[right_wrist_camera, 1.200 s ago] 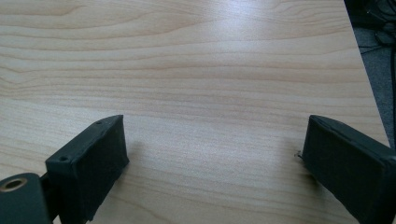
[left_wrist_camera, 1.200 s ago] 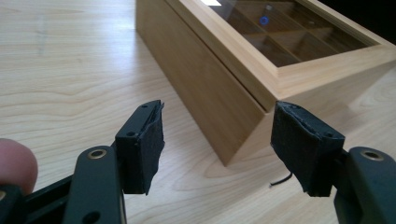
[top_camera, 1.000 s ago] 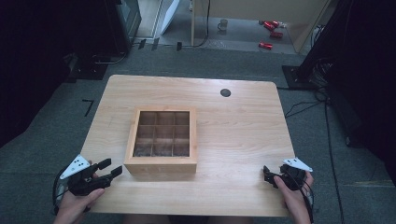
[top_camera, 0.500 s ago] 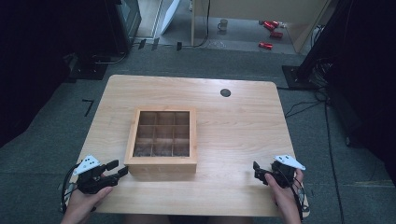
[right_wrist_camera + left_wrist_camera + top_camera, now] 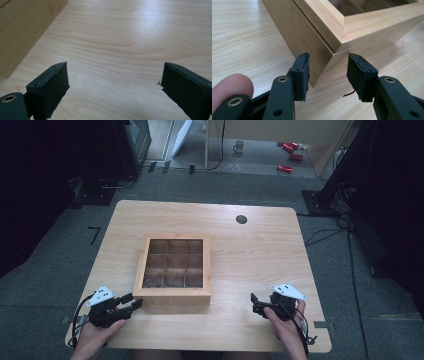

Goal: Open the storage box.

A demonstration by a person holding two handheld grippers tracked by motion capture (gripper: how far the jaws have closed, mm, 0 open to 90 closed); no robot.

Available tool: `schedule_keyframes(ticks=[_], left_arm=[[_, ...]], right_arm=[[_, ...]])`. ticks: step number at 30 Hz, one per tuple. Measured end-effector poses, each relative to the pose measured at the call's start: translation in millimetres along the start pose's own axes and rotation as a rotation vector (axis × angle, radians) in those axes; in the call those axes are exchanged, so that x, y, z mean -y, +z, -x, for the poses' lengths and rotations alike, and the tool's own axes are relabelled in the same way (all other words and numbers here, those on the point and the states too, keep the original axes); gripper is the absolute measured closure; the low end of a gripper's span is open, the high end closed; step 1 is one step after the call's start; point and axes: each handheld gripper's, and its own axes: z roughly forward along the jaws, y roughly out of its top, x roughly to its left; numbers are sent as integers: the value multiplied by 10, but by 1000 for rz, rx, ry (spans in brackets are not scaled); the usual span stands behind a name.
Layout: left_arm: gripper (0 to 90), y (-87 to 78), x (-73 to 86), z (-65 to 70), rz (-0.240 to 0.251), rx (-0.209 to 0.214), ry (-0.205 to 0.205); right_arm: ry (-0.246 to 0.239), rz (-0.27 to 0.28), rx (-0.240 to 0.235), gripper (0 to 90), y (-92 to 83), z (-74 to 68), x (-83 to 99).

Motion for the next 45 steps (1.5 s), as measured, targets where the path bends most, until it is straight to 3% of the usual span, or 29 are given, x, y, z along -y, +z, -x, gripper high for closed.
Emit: schedule_keyframes(ticks=[10, 27, 40, 45], left_arm=[[533, 30, -18, 27, -7, 4, -13], [559, -49, -50, -13, 39, 50, -37], [574, -58, -73, 6, 34, 32, -19], [577, -64, -88, 46, 40, 3, 11]], right_arm=[[-27, 7, -33, 74, 31, -281, -93], [-85, 11, -117, 74, 117, -755, -159], [-127, 8, -179, 74, 180, -1049, -167], [-139, 2, -207, 74, 222, -1144, -145]])
